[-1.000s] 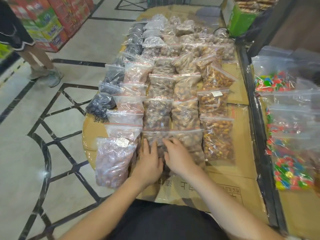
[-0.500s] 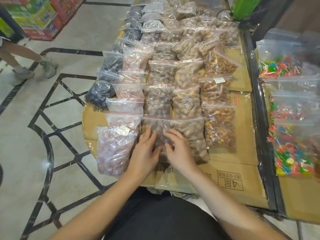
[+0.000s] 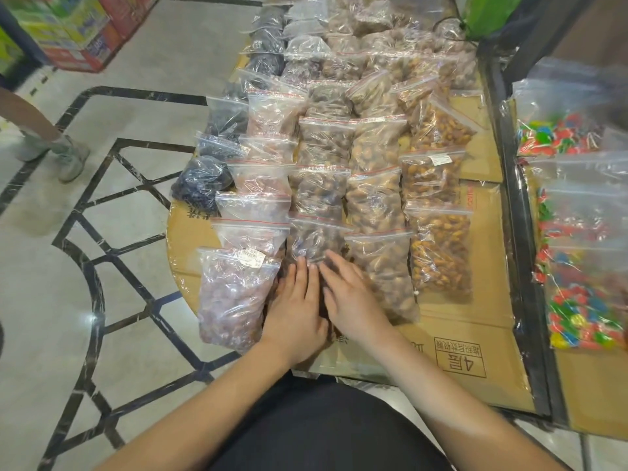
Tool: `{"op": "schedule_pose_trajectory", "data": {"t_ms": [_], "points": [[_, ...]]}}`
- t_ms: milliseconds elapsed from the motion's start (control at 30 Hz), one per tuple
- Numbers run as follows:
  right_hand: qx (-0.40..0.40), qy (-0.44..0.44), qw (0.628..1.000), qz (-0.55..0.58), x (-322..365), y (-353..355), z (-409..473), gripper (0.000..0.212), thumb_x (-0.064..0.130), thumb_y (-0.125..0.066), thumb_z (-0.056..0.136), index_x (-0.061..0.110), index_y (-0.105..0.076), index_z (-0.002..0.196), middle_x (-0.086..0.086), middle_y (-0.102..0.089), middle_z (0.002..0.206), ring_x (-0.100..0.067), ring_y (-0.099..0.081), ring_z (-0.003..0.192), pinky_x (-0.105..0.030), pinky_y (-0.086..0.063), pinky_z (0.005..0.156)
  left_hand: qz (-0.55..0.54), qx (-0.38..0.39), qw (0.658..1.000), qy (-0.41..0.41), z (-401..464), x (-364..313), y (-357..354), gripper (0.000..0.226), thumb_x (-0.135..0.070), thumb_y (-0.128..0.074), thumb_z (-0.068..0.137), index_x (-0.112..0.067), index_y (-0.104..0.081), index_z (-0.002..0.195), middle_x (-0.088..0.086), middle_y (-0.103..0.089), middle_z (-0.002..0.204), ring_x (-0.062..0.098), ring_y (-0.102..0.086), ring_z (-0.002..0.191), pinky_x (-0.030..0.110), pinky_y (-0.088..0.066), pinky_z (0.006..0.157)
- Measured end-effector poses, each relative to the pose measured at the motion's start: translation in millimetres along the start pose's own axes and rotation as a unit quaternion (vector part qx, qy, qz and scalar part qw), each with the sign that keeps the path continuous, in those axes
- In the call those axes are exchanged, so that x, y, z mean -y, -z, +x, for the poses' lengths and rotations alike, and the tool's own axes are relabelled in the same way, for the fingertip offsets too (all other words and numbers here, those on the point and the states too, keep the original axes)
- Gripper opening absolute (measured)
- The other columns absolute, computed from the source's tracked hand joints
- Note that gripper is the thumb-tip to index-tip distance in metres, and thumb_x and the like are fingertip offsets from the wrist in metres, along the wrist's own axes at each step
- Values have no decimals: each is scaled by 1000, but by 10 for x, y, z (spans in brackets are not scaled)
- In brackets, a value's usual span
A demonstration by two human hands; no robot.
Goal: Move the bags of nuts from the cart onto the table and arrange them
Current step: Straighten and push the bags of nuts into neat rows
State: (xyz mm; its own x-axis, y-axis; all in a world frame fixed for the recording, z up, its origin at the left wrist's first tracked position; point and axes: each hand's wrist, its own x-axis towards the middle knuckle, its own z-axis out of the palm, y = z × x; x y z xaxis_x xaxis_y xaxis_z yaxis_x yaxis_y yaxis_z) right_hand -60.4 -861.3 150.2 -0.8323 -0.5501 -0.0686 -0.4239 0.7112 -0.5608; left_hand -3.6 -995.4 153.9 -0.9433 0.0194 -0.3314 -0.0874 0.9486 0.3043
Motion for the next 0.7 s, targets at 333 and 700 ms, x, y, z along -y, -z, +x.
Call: {"op": "schedule_pose_trajectory", "data": {"t_ms": [333, 700], "points": [[41, 21, 999, -2, -45, 38, -104, 64, 7, -49, 104, 13, -24, 163, 1, -7, 173, -17, -8, 159, -26, -7, 126, 117, 70, 990, 42, 100, -139, 90, 78, -29, -33, 106, 1, 20, 155, 23, 27, 162, 39, 13, 154, 49, -9, 126], [207, 1, 976, -73, -52, 147, 14, 93, 2, -51, 95, 31, 4, 164, 9, 30, 167, -23, 19, 157, -43, -31, 123, 83, 146, 985, 40, 141, -122, 316, 89, -35, -48, 99, -2, 10, 158, 23, 24, 163, 37, 13, 155, 51, -15, 125]]}}
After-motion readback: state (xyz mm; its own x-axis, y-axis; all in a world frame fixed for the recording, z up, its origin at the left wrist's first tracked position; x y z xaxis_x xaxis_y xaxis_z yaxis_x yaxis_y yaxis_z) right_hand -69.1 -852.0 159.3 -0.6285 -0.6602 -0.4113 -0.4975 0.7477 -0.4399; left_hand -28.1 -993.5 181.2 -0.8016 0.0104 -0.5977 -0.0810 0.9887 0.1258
